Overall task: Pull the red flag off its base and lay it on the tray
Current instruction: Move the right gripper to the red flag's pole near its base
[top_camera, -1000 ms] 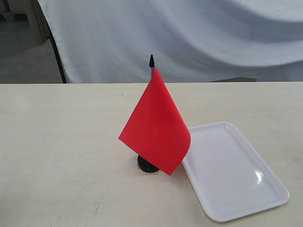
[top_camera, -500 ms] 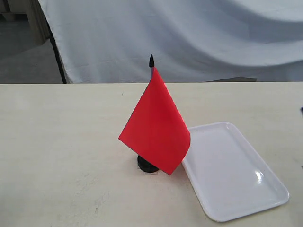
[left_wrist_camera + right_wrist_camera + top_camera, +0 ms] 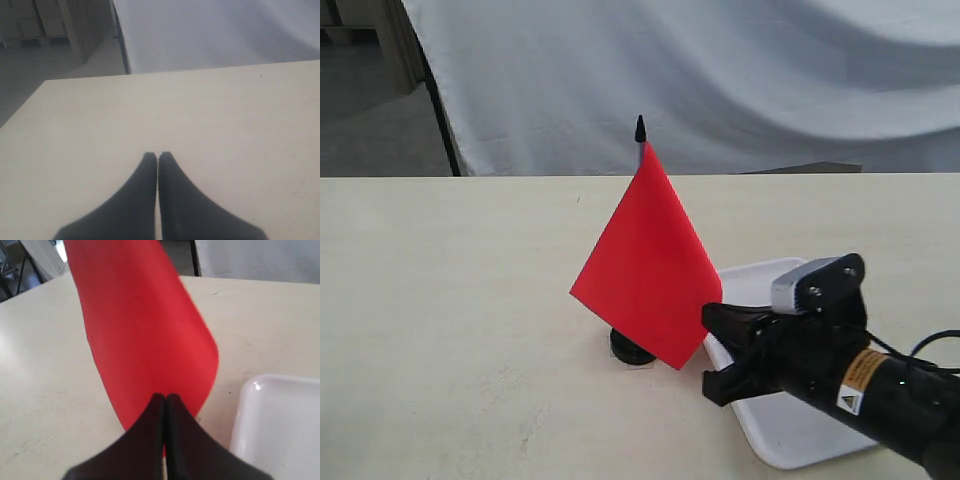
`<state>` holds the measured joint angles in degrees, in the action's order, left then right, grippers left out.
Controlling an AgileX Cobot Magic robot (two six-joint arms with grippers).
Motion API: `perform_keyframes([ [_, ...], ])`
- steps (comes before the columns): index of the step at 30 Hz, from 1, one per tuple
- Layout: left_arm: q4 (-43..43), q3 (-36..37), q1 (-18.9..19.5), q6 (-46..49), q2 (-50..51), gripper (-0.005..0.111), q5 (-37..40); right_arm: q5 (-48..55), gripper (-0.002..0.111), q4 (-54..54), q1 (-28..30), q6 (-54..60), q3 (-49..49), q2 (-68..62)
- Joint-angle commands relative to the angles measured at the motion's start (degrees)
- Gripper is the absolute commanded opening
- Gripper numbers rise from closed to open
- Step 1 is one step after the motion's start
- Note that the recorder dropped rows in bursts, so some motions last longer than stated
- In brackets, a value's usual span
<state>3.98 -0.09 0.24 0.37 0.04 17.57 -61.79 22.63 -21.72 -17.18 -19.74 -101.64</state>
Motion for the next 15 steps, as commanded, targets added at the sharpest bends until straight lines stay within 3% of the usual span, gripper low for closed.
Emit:
perform_keyframes([
  [1,0.3,0.1,-0.1,-0.4,0.0,0.001,-0.5,-2.5,0.0,-4.6,-4.3,3.6,-2.9,-3.8],
  [6,0.3,0.1,-0.1,-0.4,0.0,0.001,-0.5,-1.5,0.003,-17.4,-7.2,1.9,-4.3,-4.0],
  [8,0.3,0.1,-0.1,-0.4,0.0,0.001,-0.5,1.0,0.028,-19.6,-7.2,2.0,-4.3,-4.0],
  [9,0.3,0.1,-0.1,-0.4,0.0,0.001,-0.5,2.3,0.057,-19.6,-7.2,2.5,-4.3,-4.0],
  [10,0.3,0.1,-0.1,-0.4,0.0,0.001,-0.5,2.6,0.074,-19.5,-7.2,2.6,-4.3,-4.0],
  [11,0.3,0.1,-0.1,-0.4,0.0,0.001,-0.5,2.8,0.102,-16.8,-7.2,2.6,-4.3,-4.0],
  [15,0.3,0.1,-0.1,-0.4,0.0,0.001,-0.5,3.2,0.104,-11.9,-7.2,3.5,-6.2,-4.0],
])
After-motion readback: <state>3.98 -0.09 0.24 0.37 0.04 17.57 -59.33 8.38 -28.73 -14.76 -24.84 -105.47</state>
